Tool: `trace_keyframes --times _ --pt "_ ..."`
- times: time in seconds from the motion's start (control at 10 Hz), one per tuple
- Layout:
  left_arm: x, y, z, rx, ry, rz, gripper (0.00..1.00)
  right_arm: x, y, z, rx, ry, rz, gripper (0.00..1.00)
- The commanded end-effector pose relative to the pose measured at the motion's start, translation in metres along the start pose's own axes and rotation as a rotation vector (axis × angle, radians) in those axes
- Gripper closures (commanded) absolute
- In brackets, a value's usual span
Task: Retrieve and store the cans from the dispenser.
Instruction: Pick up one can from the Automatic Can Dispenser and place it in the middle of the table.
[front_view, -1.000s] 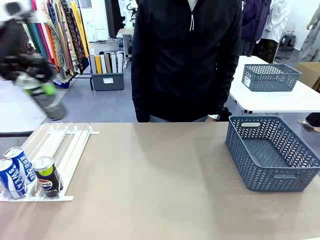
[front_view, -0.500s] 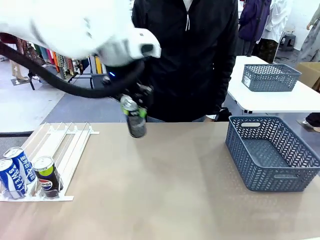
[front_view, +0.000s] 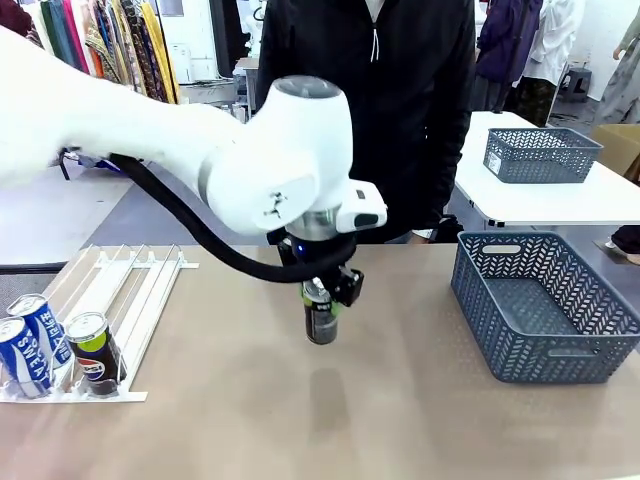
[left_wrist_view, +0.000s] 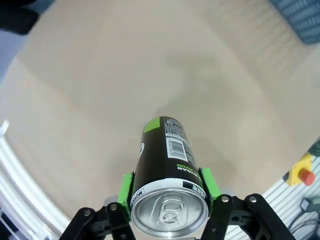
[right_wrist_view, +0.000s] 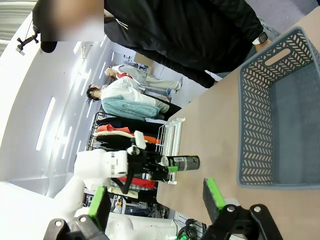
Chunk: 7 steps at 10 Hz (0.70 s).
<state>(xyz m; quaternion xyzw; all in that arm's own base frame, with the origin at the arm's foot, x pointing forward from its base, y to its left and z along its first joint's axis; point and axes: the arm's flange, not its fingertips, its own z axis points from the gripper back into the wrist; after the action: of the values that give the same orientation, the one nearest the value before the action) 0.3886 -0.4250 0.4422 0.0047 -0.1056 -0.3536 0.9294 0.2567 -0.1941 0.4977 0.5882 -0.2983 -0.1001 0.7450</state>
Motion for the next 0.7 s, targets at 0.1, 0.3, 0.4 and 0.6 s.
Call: trace_keyframes --times 0.1,0.3,0.4,0.6 --pt "-0.004 -0.005 -0.026 0.002 0.007 -0.149 1.00 0.004 0.001 -0.001 0.026 -0.018 0.028 0.00" --pt "-0.002 -0.003 -0.034 -0.012 0.023 -0.150 1.00 0.004 0.001 -0.001 0.026 -0.018 0.028 0.00" --pt "-0.001 -0.002 -0.038 -0.017 0.029 -0.150 1.00 0.004 0.001 -0.001 0.026 -0.018 0.028 0.00" --pt "-0.003 0.000 -0.043 -0.014 0.045 -0.143 0.26 0.004 0.001 -0.001 0.026 -0.018 0.028 0.00"
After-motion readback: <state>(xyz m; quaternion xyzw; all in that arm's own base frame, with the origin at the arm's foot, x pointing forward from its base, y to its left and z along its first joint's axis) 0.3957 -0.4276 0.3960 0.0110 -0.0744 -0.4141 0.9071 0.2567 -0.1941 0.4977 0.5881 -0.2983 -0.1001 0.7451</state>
